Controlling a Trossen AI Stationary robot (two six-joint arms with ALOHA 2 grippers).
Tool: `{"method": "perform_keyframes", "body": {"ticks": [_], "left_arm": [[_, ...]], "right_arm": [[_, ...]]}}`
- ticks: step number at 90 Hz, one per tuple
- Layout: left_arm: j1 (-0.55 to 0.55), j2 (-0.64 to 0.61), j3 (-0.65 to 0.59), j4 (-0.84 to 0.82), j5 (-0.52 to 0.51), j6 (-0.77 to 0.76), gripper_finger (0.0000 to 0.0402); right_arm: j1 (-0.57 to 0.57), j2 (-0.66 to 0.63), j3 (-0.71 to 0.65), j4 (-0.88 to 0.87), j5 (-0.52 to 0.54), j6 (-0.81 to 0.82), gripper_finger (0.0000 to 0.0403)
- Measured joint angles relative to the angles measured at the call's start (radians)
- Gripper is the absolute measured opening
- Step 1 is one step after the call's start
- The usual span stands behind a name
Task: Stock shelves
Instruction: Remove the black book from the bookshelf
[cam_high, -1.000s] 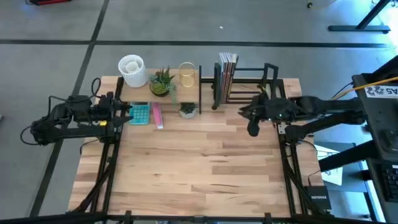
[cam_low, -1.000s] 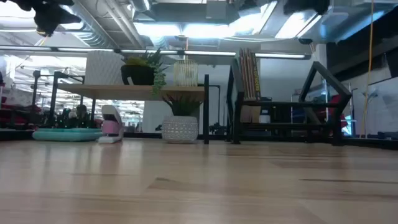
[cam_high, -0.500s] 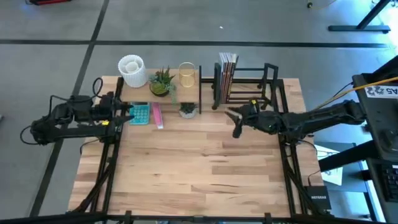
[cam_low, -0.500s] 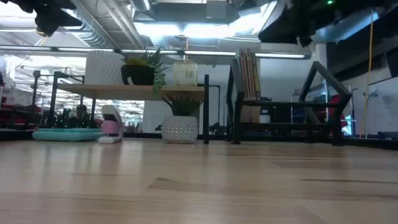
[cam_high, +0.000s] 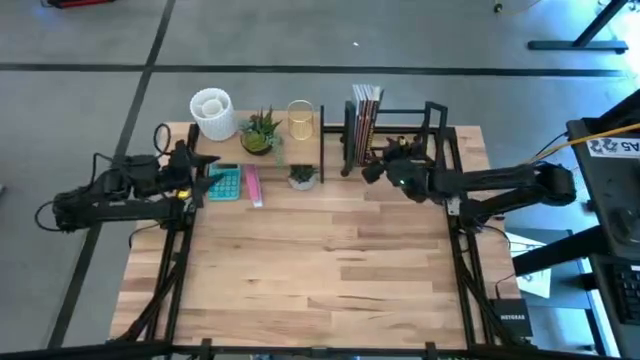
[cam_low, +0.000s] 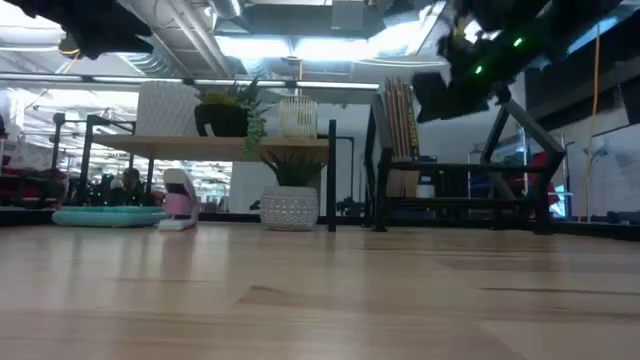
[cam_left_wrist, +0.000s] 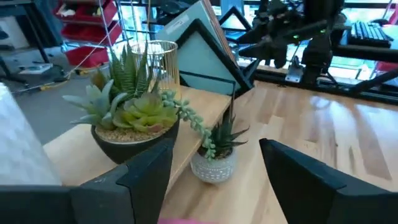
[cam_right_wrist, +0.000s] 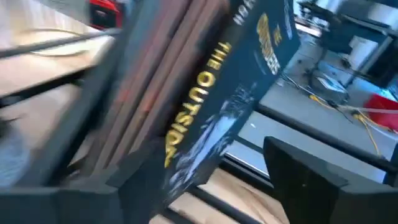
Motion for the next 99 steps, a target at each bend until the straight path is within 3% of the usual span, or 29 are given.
{"method": "perform_keyframes", "body": {"ticks": [19, 49, 87, 99], "left_arm": [[0.000, 0.003, -0.041, 0.041, -0.001, -0.012, 0.0236], [0.000, 0.002, -0.040, 0.054, -0.027, 0.015, 0.0237], [0.000, 0.002, -0.040, 0.054, -0.035, 0.036, 0.0237], [0.000, 0.002, -0.040, 0.053, -0.035, 0.037, 0.0237]], "right_arm": [[-0.070, 0.021, 0.000, 0.062, -0.155, 0.048, 0.0266], [-0.145, 0.022, 0.000, 0.069, -0.178, 0.087, 0.0251], [-0.160, 0.021, 0.000, 0.009, -0.045, 0.164, 0.0233], [-0.160, 0.021, 0.000, -0.006, -0.033, 0.191, 0.0180]]}}
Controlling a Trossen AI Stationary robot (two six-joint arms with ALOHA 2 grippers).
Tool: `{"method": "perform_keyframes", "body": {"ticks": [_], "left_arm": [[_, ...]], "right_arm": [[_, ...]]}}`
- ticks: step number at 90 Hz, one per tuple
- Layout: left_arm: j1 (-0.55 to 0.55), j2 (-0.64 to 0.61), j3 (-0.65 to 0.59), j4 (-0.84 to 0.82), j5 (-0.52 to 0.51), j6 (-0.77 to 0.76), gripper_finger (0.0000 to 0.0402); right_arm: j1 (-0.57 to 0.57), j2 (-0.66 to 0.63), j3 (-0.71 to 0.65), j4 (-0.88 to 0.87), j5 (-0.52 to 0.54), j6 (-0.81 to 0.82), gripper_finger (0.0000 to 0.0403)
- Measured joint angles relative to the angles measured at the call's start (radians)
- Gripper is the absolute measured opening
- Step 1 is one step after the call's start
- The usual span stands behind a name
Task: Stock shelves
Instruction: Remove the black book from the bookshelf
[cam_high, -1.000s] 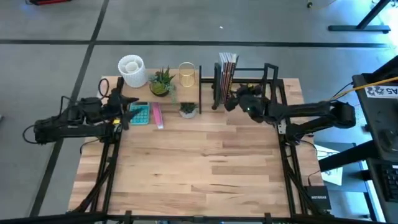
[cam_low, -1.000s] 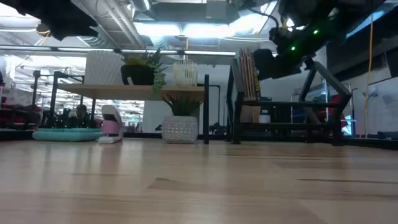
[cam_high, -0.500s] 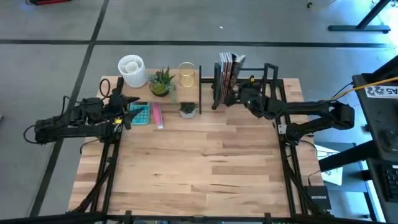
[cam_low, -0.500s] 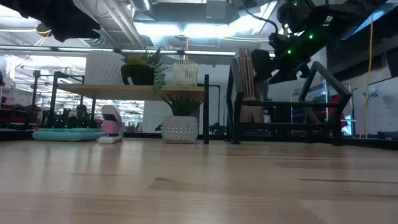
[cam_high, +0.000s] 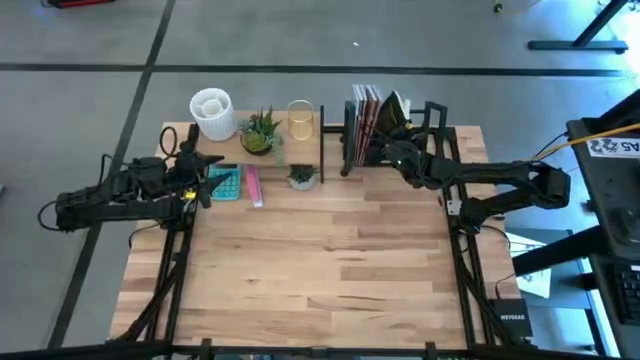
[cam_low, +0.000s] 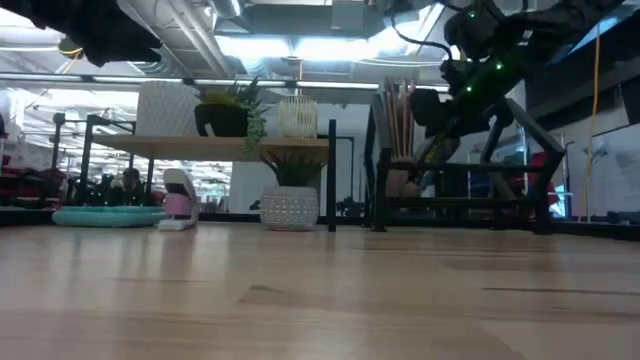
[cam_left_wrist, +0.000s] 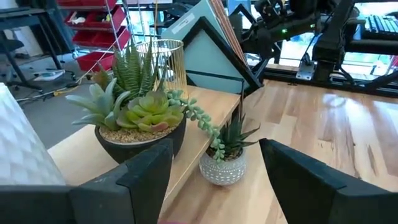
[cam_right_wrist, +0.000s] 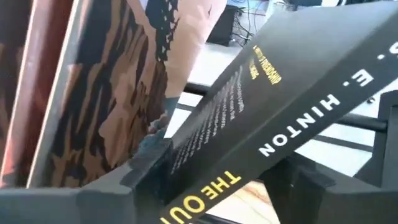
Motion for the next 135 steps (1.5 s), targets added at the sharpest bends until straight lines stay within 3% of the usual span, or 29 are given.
{"method": "perform_keyframes", "body": {"ticks": [14, 17, 63, 97, 135], "left_arm": [[0.000, 0.000, 0.000, 0.000, 0.000, 0.000, 0.0237], [0.000, 0.000, 0.000, 0.000, 0.000, 0.000, 0.0237], [0.000, 0.000, 0.000, -0.001, 0.002, 0.007, 0.0237], [0.000, 0.000, 0.000, -0.001, 0.002, 0.007, 0.0237], [0.000, 0.000, 0.000, -0.001, 0.002, 0.000, 0.0237]], "right_arm": [[0.001, -0.010, 0.014, 0.010, 0.005, 0.003, 0.0046], [0.002, -0.016, 0.021, -0.001, 0.010, -0.014, 0.0034], [0.086, -0.048, 0.380, -0.443, 0.050, -0.128, 0.0034], [0.168, -0.048, 0.499, -0.795, 0.157, 0.027, 0.0034], [0.324, -0.043, 0.710, -1.175, 0.121, 0.101, 0.0034]]}}
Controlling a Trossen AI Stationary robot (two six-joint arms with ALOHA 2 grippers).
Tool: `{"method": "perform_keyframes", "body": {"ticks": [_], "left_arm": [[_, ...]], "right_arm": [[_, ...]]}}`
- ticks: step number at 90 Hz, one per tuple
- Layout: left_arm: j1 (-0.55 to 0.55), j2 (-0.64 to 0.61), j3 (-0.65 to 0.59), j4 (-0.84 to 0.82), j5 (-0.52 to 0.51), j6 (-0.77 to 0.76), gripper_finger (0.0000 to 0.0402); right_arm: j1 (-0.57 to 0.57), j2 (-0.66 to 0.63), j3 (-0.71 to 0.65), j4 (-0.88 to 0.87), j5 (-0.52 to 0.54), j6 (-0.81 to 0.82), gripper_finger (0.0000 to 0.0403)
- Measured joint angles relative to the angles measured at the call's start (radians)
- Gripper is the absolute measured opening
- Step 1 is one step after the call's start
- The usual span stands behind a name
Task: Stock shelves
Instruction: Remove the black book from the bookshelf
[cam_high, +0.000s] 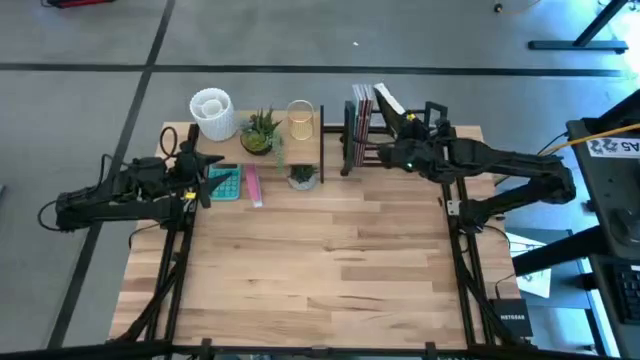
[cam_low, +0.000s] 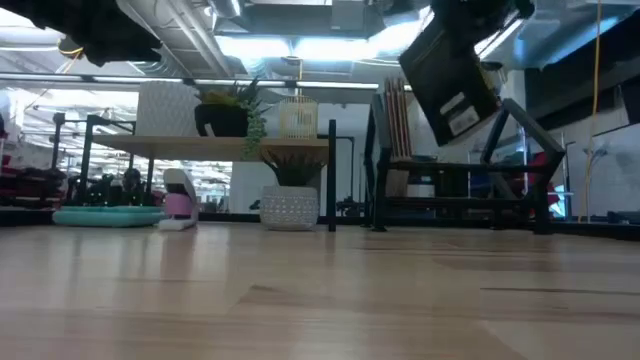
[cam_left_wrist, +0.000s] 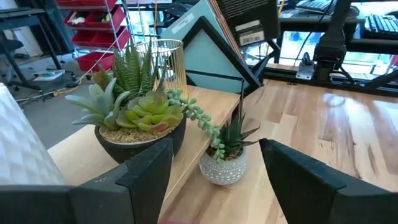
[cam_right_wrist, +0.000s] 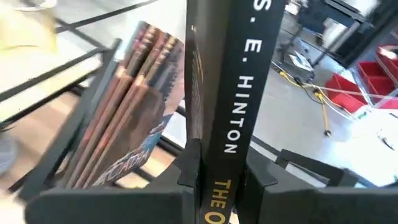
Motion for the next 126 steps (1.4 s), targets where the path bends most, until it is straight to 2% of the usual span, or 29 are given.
{"method": "perform_keyframes", "body": {"ticks": [5, 10, 28, 36, 40, 44, 62, 84, 89, 96, 105, 116, 126], "left_arm": [[0.000, 0.000, 0.000, 0.000, 0.000, -0.001, 0.0237], [0.000, 0.000, 0.000, 0.000, 0.000, -0.002, 0.0237], [0.000, 0.000, 0.000, 0.000, 0.000, -0.008, 0.0237], [0.000, 0.000, 0.000, -0.001, 0.000, -0.020, 0.0237], [0.000, 0.000, 0.000, -0.002, 0.002, -0.026, 0.0237], [0.000, 0.000, 0.001, -0.010, 0.012, -0.040, 0.0237], [0.000, 0.000, 0.001, -0.023, 0.074, -0.077, 0.0237], [0.000, 0.003, -0.011, -0.019, 0.119, -0.077, 0.0237], [-0.001, 0.003, -0.014, -0.018, 0.123, -0.076, 0.0237], [0.000, 0.003, -0.014, -0.018, 0.124, -0.076, 0.0237], [0.000, 0.002, -0.014, -0.017, 0.130, -0.076, 0.0237], [0.000, 0.000, -0.015, -0.016, 0.134, -0.073, 0.0237], [0.000, 0.001, -0.015, -0.017, 0.142, -0.071, 0.0237]], "right_arm": [[0.036, 0.010, 0.058, -0.070, -0.061, 0.002, 0.0034], [0.070, 0.028, 0.122, -0.139, -0.173, 0.003, 0.0034], [0.155, 0.165, 0.267, -0.340, -0.731, 0.051, 0.0034], [0.173, 0.253, 0.290, -0.514, -0.856, 0.169, 0.0034], [0.184, 0.281, 0.275, -0.507, -0.900, 0.209, 0.0034], [0.191, 0.297, 0.260, -0.468, -0.918, 0.258, 0.0034], [0.225, 0.486, 0.239, -0.487, -0.935, 0.540, 0.0034], [0.282, 0.784, 0.248, -0.483, -1.066, 0.574, 0.0034], [0.294, 0.857, 0.264, -0.479, -1.122, 0.582, 0.0034], [0.313, 0.952, 0.290, -0.432, -1.213, 0.579, 0.0034], [0.327, 1.024, 0.327, -0.312, -1.246, 0.591, 0.0034], [0.324, 1.058, 0.364, -0.179, -1.251, 0.626, 0.0073], [0.307, 1.064, 0.388, -0.166, -1.134, 0.683, 0.0126]]}}
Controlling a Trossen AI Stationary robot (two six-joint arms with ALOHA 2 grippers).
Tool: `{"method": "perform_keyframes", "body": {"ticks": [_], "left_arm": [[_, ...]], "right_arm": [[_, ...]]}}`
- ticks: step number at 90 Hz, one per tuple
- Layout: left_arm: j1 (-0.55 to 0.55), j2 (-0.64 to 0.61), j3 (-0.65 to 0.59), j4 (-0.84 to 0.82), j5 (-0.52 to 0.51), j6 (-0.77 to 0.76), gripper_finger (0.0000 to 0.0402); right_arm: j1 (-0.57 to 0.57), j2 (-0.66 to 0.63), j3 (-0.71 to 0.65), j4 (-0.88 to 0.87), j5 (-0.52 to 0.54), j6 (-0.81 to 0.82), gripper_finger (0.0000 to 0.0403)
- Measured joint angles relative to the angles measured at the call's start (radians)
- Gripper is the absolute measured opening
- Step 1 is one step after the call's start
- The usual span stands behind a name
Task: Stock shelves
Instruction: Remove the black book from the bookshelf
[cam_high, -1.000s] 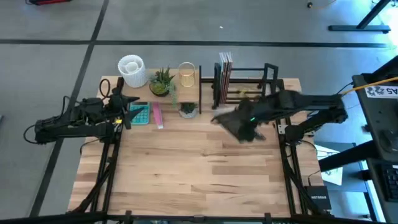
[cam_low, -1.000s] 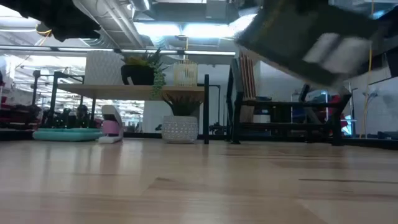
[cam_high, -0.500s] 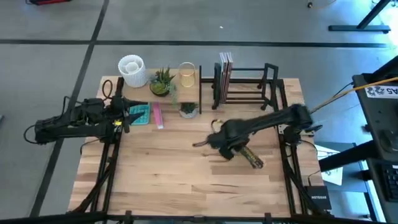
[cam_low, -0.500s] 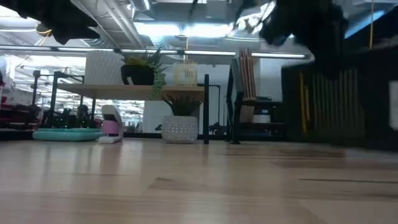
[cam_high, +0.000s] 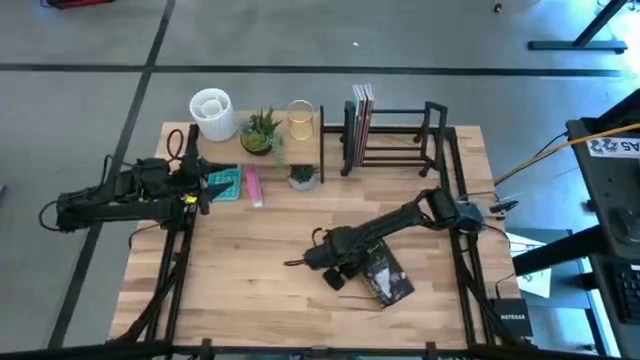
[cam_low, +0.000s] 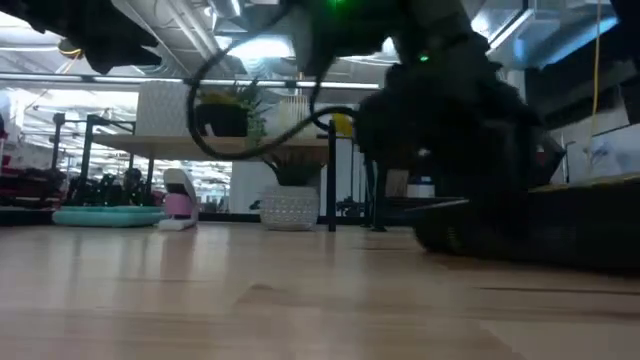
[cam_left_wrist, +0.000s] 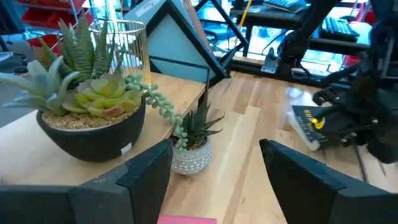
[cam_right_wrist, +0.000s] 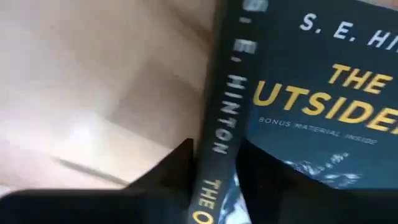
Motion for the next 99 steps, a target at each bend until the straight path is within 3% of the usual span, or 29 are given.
{"method": "perform_keyframes", "body": {"ticks": [15, 29, 41, 62, 80, 88, 99], "left_arm": [[0.000, 0.000, 0.000, 0.000, 0.000, 0.002, 0.0237], [0.000, 0.000, 0.000, 0.000, 0.000, 0.008, 0.0237], [0.000, 0.000, 0.000, 0.000, 0.000, 0.008, 0.0237], [0.000, 0.000, 0.000, 0.000, 0.000, 0.008, 0.0237], [0.000, 0.000, 0.000, 0.000, 0.000, 0.008, 0.0237], [0.000, 0.000, 0.000, 0.000, 0.000, 0.008, 0.0237], [0.000, 0.000, 0.000, 0.000, 0.000, 0.007, 0.0237]], "right_arm": [[-0.040, -0.023, 0.041, 0.007, 0.232, -0.059, 0.0208], [-0.033, -0.101, 0.113, 0.006, 0.253, -0.336, 0.0271], [-0.015, -0.156, 0.112, -0.006, 0.309, -0.616, 0.0291], [-0.052, -0.235, -0.107, 0.048, 0.359, -0.815, 0.0254], [-0.079, -0.408, -0.459, 0.396, 0.250, -0.843, 0.0187], [-0.096, -0.472, -0.603, 0.521, 0.249, -0.786, 0.0166], [-0.108, -0.517, -0.726, 0.632, 0.233, -0.577, 0.0153]]}}
